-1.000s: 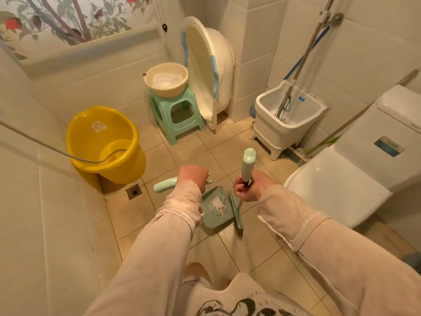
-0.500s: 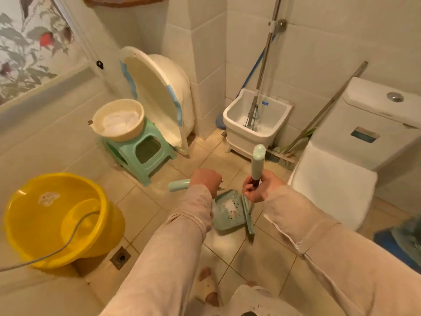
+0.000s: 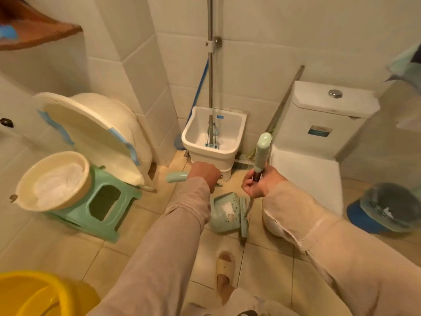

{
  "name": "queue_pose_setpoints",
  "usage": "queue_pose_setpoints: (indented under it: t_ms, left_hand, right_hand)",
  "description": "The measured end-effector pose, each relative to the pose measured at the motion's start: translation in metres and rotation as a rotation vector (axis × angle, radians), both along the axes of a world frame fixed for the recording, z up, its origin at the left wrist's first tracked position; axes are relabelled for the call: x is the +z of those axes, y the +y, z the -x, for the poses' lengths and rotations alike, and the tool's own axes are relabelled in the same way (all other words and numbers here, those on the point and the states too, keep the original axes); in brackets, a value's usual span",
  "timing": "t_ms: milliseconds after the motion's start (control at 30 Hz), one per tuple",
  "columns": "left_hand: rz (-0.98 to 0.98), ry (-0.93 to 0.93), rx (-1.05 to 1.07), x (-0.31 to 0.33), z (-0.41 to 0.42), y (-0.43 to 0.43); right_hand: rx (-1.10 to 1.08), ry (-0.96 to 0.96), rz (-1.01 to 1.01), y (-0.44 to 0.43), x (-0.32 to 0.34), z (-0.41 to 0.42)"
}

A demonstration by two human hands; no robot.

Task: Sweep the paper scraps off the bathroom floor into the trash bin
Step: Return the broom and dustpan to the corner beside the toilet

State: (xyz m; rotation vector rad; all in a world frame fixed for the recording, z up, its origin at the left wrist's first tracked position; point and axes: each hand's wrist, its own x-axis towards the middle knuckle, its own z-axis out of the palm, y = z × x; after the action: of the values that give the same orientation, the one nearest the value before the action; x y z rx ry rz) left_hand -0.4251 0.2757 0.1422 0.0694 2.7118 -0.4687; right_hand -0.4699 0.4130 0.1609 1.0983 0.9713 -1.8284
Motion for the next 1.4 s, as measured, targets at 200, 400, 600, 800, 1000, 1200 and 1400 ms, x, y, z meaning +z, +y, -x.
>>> queue_pose_setpoints:
  t_ms: [200, 400, 600, 800, 1000, 1200, 1400]
  left_hand:
    - [0.072, -0.026, -0.195, 0.004, 0.082, -0.015]
    - [0.087, -0.045, -0.357, 0.007, 0.146, -0.014]
    - [0.143, -0.08, -0.675, 0.01, 0.216, -0.025]
    - [0.225, -0.076, -1.009, 0.019, 0.281, -0.036]
    - [0.341, -0.012, -1.382, 0.032, 0.349, -0.055]
    - [0.438, 0.029, -1.561, 0.027, 0.385, -0.054]
    - [0.429, 0.023, -1.605, 0.015, 0.418, -0.041]
  right_hand:
    - [-0.144, -0.019, 0.015, -0.019, -0.006, 0.06]
    - [-0.205, 0.0, 0.031, -0.031, -0.011, 0.105]
    - [-0.353, 0.021, 0.056, -0.044, -0.009, 0.15]
    - [-0.556, 0.04, 0.124, -0.056, -0.001, 0.184]
    - [-0.785, 0.052, 0.197, -0.086, 0.008, 0.221]
    - [-0.87, 0.083, 0.247, -0.096, 0.0, 0.244]
    - [-0.876, 0.087, 0.243, -0.085, -0.014, 0.278]
